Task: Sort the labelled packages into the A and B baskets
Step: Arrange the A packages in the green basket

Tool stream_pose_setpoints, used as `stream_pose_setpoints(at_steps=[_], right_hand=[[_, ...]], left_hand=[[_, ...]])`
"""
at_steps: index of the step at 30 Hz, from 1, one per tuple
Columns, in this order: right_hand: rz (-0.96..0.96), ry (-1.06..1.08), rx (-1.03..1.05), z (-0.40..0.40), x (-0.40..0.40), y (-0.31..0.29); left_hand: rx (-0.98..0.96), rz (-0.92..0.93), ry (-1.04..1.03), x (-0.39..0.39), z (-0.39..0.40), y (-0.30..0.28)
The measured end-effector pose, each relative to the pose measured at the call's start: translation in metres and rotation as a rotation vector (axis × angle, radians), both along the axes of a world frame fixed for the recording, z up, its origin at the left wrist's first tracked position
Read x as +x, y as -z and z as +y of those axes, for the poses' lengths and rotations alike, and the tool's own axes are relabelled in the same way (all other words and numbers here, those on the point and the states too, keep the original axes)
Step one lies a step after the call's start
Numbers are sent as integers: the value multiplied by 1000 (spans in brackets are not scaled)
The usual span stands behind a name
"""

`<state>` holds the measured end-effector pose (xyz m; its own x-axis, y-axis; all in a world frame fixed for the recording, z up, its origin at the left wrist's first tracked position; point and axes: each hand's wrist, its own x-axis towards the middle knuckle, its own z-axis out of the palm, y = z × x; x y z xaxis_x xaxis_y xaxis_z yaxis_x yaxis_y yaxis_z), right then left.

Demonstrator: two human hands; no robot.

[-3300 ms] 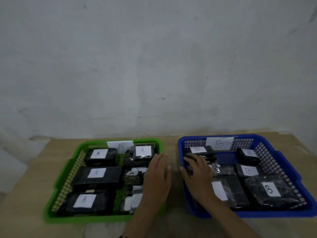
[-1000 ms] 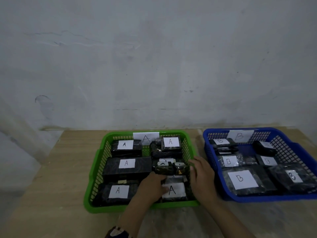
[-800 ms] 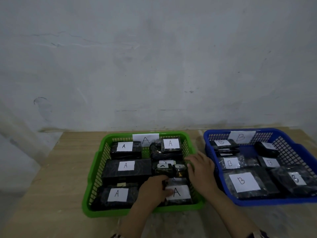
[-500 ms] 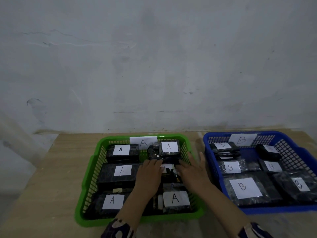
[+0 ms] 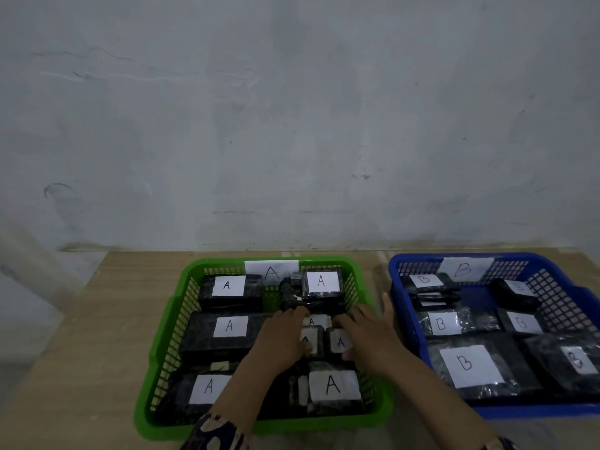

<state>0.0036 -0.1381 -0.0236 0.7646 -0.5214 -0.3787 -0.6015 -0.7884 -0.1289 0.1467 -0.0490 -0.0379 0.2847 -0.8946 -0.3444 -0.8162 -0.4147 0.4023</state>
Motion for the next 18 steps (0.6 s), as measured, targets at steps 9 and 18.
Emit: stream_pose_setpoints(at_steps=[9, 18], right_hand=[[-163, 70, -131, -1, 8, 1], [-99, 46, -97, -8, 10, 0]], left_hand=[[-279, -168, -88, 7, -9, 9], [-138, -171, 2, 16, -19, 14]])
